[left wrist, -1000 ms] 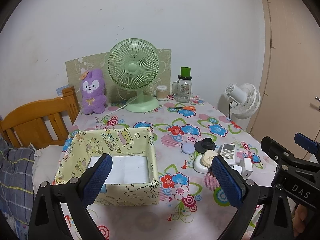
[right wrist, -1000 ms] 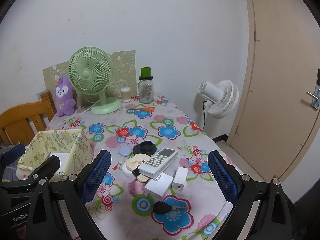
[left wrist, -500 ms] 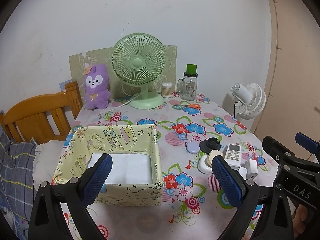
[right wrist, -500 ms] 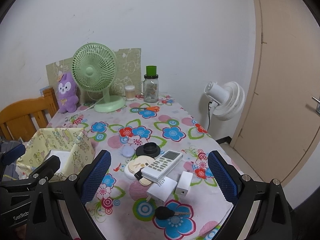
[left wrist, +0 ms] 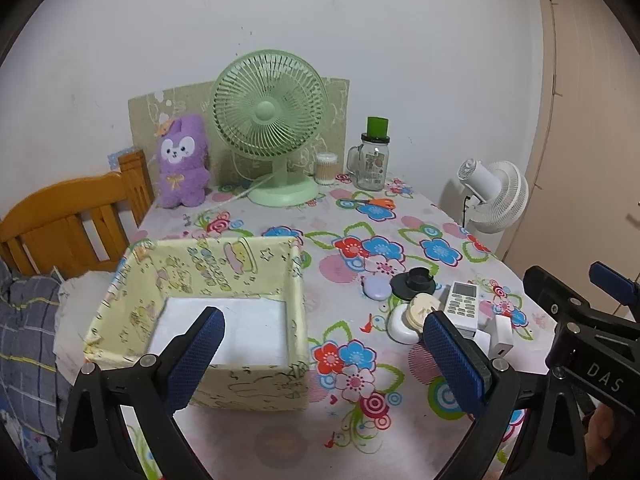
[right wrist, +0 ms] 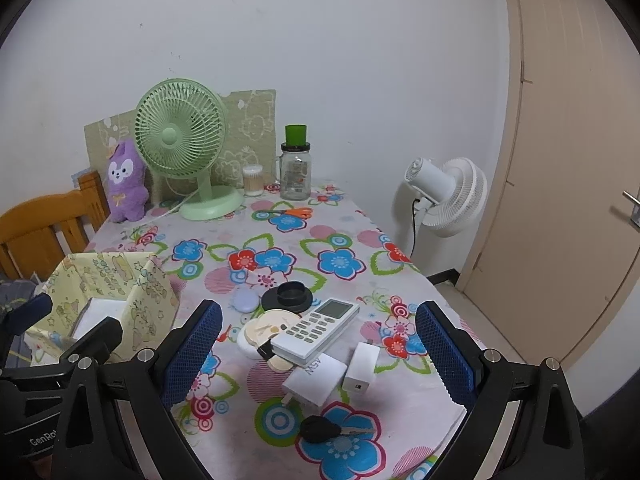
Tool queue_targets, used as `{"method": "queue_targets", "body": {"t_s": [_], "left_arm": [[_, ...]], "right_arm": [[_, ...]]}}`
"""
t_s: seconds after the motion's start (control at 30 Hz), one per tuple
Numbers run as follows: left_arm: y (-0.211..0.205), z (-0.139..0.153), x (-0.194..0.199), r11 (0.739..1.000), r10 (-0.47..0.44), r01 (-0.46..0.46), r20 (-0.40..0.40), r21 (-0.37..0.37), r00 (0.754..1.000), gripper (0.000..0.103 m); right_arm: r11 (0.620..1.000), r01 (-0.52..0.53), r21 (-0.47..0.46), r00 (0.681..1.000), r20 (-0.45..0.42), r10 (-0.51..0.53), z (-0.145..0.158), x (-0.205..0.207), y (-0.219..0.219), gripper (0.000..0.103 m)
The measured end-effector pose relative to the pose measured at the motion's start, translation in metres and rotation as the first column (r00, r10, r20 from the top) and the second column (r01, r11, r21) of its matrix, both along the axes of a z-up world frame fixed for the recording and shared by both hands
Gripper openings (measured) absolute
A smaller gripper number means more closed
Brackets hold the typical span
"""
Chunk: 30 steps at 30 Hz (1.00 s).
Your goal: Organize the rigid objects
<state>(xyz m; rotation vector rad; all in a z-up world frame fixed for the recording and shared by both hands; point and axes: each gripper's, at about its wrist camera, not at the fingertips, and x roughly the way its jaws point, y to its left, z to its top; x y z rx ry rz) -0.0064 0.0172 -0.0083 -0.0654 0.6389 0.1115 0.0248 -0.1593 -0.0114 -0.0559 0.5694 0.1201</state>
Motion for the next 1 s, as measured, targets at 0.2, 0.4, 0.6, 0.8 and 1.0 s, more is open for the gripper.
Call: {"method": "queue_targets", "body": {"t_s": [0.2,0.4,0.6,0.8,1.0], "left_arm": [[-0.010,-0.008,0.005,1.000,-0.006,0.006,0.003,0.009,1.000,0.100],[-0.020,-0.015,0.011,1.000,-0.011,0.011,-0.012,0.002,1.000,0.100],[-0.032,-0.029,0.019,1.000,-0.016,0.015,-0.046,-0.009,0.999,0.100],[-0.045,-0.043,0.028,1.000,-0.013,0.012,-0.074,-0.018,0.997,0.100],[-0.057,-0.063,0.039,0.999,-0.036,0.033,-0.125,-0.030,0.991,0.100]], "right_arm": [[1.000,0.001,-0.005,1.000,-0.019,-0.001,-0.009,0.010,-0.006,0.099],[1.000,0.007,-0.007,0.999,-0.035,-0.007,-0.017,0.018,-0.013,0.099],[1.000,0.016,-0.023,0.998,-0.066,-0.018,-0.030,0.029,-0.023,0.099],[1.000,0.009,-0.026,0.994,-0.106,-0.011,-0.045,0.041,-0.034,0.096],[1.000,0.005,-0.031,0.990,-0.142,-0.009,-0.062,0.050,-0.043,0.095]]}}
